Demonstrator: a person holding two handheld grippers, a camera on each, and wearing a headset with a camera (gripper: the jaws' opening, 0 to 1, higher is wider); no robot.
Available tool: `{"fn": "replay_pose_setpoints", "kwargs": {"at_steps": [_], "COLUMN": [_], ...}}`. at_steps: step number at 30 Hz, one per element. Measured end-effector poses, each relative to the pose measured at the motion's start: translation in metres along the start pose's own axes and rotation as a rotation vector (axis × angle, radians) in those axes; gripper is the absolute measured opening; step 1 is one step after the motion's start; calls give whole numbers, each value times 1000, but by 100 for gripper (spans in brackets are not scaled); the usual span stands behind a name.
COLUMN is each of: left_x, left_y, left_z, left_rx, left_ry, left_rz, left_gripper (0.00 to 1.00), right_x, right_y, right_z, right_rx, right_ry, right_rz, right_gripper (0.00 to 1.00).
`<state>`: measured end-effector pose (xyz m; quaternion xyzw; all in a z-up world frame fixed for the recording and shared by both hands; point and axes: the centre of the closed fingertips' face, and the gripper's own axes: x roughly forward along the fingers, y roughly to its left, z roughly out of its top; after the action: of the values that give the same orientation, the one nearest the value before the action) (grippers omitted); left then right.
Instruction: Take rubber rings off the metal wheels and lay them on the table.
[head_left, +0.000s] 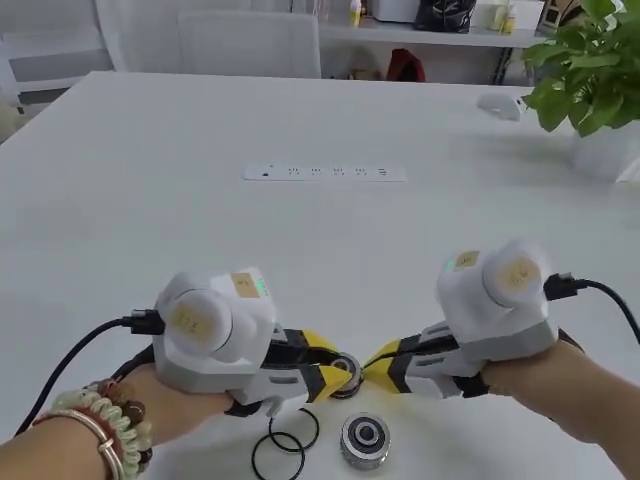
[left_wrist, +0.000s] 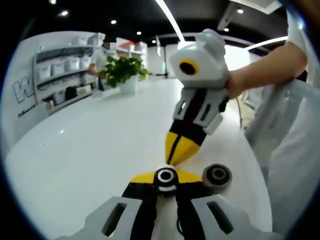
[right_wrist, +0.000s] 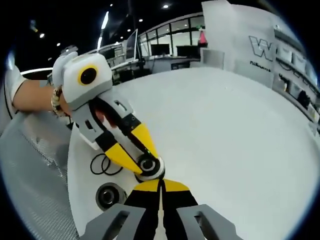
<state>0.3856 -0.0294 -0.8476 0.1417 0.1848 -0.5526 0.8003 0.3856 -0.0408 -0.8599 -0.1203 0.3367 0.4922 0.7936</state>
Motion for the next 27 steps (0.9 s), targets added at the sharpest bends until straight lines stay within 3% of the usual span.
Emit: {"fn": "replay_pose_setpoints", "kwargs": {"at_steps": [2, 4, 7, 11, 17, 27], "left_x": [0, 0, 0, 1, 1, 1], "left_y": [0, -1, -1, -1, -4, -3], "left_z": [0, 0, 0, 0, 1, 0], "left_rx": [2, 5, 8, 10, 31, 27], "left_ry": [1, 1, 3, 1, 2, 5], "left_rz": [-1, -2, -1, 0, 0, 3], "left_gripper": [14, 14, 14, 14, 14, 14], "right_x": [-1, -1, -4, -4, -7, -6], "right_y": [-1, -1, -4, -3, 5, 12], "right_z": [0, 0, 5, 4, 6, 12], "right_rx": [23, 126, 297, 371, 566, 644], "right_ry": [-2, -4, -69, -85, -121, -139], "right_rz": [4, 6, 41, 69, 142, 171], "right_gripper": [0, 0, 0, 0, 0, 0]}}
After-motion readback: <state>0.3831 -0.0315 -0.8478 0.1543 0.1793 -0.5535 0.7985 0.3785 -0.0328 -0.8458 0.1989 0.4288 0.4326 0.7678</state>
